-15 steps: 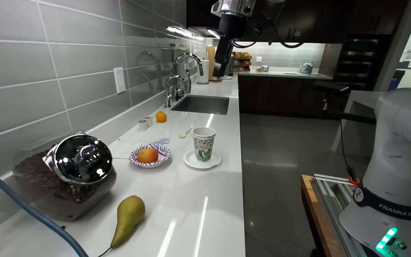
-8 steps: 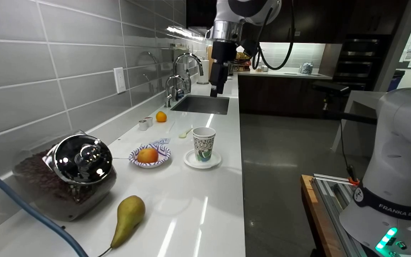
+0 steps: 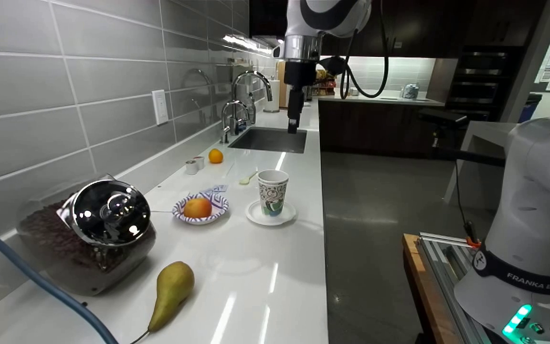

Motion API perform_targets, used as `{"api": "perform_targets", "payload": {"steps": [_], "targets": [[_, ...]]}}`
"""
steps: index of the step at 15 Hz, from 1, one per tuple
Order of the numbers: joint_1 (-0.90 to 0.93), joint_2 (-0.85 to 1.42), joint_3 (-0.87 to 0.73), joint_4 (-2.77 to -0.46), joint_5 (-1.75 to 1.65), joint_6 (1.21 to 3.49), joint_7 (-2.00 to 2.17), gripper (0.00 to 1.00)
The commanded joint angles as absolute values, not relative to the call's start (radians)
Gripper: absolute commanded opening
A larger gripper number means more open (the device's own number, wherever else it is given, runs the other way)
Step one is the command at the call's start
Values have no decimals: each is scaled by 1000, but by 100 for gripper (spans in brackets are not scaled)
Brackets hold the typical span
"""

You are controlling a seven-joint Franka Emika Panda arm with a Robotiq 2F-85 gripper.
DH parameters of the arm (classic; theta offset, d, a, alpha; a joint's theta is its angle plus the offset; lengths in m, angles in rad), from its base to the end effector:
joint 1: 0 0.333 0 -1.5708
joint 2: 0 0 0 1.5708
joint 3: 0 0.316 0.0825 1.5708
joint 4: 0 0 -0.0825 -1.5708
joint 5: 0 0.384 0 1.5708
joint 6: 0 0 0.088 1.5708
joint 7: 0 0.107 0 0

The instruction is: Pour the beans in the cup onto the plate

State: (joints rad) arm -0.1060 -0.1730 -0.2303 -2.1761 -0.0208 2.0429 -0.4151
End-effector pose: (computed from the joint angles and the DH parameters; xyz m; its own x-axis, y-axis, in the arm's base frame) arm 0.4732 -0.1704 0.4667 0.9951 0.0903 0.0408 0.0905 -0.9959 -0.0044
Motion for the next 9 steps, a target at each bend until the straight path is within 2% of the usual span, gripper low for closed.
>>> {"api": "perform_targets", "payload": {"steps": [1, 8, 9], "targets": [[-115, -45, -243, -2068, -15, 1977, -623, 100], [-140, 168, -194, -1948, -106, 2051, -893, 100], [-145, 101, -190, -2011, -63, 2048, -833, 100]]}}
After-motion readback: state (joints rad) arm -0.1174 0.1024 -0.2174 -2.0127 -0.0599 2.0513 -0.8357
